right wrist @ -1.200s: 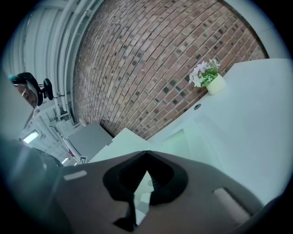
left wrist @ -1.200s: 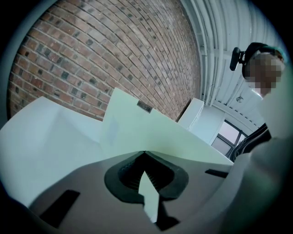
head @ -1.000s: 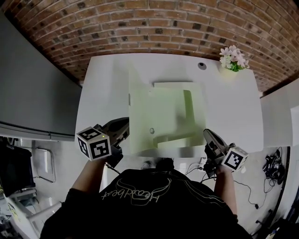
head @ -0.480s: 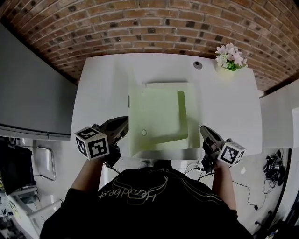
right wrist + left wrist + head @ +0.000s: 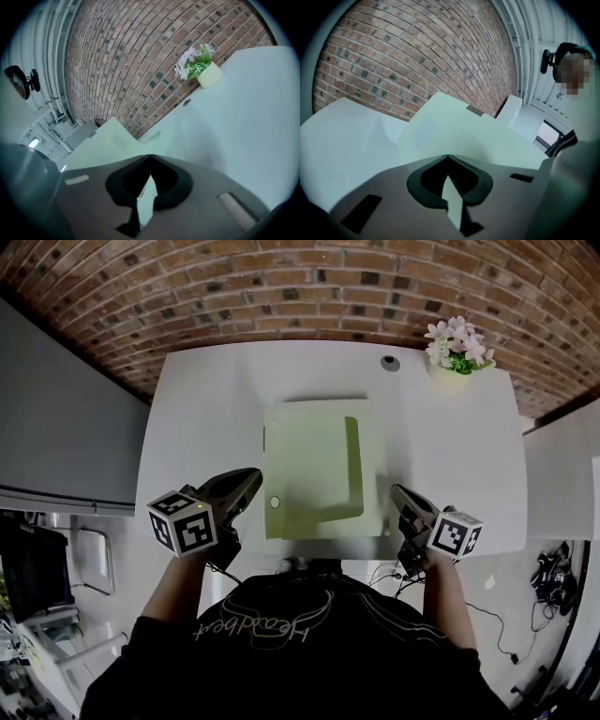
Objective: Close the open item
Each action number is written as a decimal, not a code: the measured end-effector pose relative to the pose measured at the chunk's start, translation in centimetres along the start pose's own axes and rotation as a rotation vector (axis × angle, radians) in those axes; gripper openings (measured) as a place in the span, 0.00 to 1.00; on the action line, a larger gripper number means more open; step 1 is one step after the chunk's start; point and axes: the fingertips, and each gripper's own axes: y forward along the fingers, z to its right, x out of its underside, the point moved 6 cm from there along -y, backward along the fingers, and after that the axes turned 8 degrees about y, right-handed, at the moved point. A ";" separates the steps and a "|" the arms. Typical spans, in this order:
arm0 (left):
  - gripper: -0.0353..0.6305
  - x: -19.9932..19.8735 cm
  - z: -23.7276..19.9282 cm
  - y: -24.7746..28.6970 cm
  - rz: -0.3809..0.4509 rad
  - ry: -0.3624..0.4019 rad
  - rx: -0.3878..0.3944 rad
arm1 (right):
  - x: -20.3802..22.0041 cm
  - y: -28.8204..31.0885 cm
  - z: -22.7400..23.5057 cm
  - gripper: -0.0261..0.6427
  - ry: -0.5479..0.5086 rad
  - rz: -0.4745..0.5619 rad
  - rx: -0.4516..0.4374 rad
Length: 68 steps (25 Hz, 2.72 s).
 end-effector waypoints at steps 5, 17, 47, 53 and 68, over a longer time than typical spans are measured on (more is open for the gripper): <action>0.06 0.3 0.5 1.3 0.010 -0.014 -0.014 | -0.6 0.6 1.8 0.04 -0.005 -0.032 0.002; 0.06 0.0 0.8 3.3 0.026 -0.022 -0.045 | -1.4 2.9 3.6 0.04 -0.030 -0.091 0.034; 0.06 1.4 1.1 4.4 -0.002 -0.063 -0.012 | -0.3 4.3 3.6 0.04 -0.060 -0.092 0.084; 0.06 1.7 1.0 4.9 -0.024 -0.061 -0.010 | 0.1 4.9 3.2 0.04 -0.066 -0.107 0.077; 0.06 2.7 0.3 5.4 -0.065 -0.077 -0.010 | 1.7 6.5 1.9 0.04 -0.063 -0.154 0.040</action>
